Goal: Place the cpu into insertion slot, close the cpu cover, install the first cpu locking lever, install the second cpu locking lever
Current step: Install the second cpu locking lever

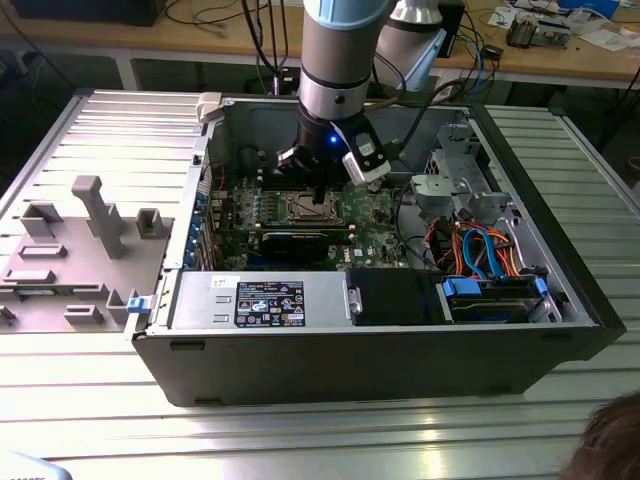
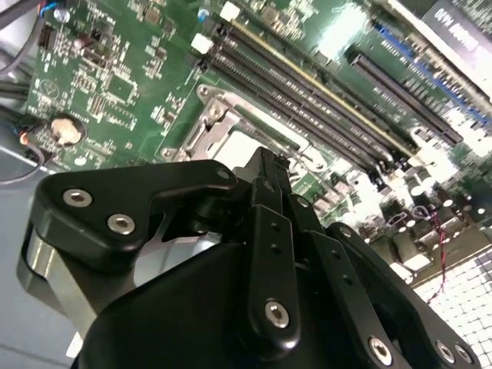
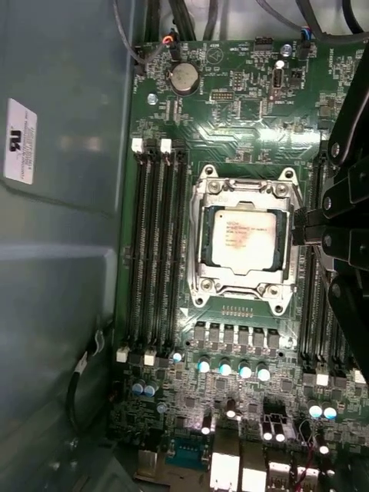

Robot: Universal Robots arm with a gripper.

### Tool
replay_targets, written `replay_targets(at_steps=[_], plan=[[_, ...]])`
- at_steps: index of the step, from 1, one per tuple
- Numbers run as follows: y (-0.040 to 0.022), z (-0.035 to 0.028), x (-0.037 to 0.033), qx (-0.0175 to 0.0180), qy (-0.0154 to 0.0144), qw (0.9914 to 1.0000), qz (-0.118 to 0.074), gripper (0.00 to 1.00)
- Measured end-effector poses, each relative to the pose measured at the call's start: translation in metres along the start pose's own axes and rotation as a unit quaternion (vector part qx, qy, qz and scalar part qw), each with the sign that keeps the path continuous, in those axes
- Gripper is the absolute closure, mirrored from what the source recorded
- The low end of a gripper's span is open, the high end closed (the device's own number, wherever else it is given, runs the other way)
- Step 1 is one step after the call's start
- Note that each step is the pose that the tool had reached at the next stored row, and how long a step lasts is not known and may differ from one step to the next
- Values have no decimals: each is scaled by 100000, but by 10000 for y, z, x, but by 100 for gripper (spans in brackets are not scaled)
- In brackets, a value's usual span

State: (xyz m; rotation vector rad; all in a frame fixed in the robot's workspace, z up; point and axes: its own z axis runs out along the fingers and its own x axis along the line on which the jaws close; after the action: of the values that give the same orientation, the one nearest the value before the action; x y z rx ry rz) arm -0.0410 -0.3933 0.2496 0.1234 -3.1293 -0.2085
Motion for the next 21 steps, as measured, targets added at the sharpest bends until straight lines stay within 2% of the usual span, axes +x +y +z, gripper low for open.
replay_targets(at_steps=[7,8,9,10,11,21], plan=[[-2,31,23,8,-4,100000,7,89],[-2,37,35,126,10,100000,9,89],[-2,38,36,397,28,99999,11,89],[-2,39,37,1443,107,99990,15,89],[-2,44,40,2011,152,99980,23,89],[-2,94,127,2063,156,99979,22,89]])
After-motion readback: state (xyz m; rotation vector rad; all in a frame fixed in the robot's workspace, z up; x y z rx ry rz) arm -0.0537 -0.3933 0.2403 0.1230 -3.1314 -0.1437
